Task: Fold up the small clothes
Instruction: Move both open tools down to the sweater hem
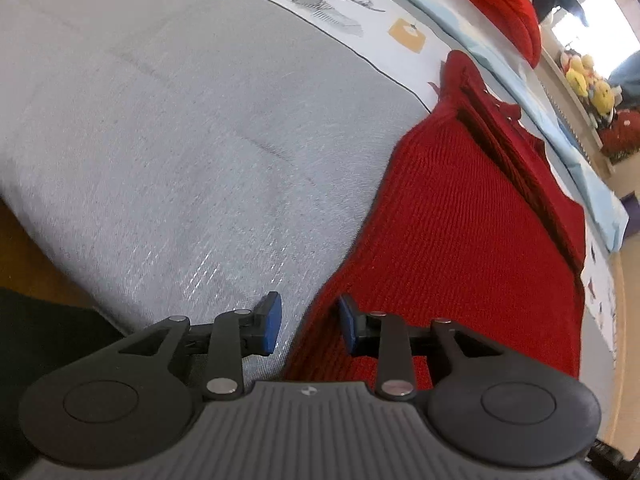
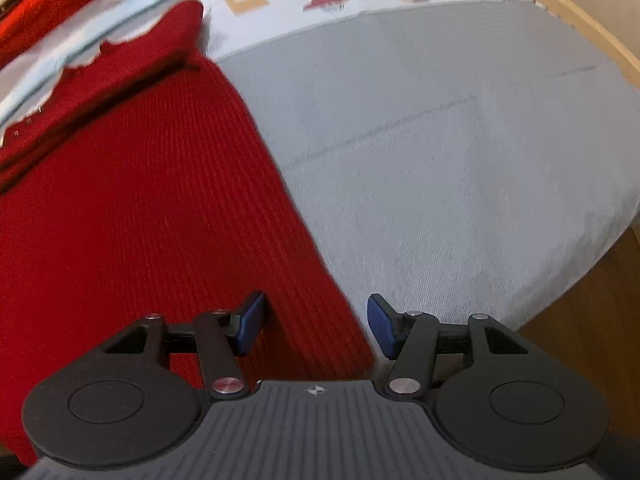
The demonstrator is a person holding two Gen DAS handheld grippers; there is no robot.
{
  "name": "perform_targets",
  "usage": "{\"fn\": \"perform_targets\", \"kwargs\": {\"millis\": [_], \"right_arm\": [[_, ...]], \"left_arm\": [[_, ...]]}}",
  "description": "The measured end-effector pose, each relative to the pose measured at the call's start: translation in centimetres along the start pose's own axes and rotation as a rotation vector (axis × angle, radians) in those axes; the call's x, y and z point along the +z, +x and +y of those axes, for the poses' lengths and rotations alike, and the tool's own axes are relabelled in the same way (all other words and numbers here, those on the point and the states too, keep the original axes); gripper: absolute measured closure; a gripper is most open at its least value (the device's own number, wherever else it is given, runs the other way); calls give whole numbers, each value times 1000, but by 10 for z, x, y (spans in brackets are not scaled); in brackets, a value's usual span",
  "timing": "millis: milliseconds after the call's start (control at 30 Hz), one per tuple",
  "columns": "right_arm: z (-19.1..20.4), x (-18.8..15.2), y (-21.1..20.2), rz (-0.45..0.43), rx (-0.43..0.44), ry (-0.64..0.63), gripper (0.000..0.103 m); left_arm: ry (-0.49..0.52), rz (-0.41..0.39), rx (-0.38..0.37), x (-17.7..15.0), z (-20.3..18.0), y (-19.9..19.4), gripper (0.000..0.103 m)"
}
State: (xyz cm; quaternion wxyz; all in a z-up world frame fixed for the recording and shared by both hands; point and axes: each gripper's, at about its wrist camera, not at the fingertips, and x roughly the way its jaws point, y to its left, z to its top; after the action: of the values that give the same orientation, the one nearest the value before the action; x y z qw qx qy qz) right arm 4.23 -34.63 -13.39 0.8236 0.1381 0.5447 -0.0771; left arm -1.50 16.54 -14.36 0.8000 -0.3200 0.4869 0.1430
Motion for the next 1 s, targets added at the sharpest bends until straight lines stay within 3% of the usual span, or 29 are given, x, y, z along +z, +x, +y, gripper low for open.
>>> {"fn": "perform_targets", "kwargs": {"millis": [167, 367, 500, 1000], "right_arm": [[-1, -3, 0, 5, -2, -9, 43], [-24, 1, -15, -53, 58, 135, 43], [-32, 0, -7, -3, 125, 192, 42], [3, -4, 1, 5, 28, -75, 42]], "left_arm": [[-51, -8, -28, -1, 8, -7, 68], [-53, 33, -83, -5, 5, -5, 68], [-30, 49, -72, -8, 0, 2, 68], [277, -10, 34, -29, -35, 10, 66]]}}
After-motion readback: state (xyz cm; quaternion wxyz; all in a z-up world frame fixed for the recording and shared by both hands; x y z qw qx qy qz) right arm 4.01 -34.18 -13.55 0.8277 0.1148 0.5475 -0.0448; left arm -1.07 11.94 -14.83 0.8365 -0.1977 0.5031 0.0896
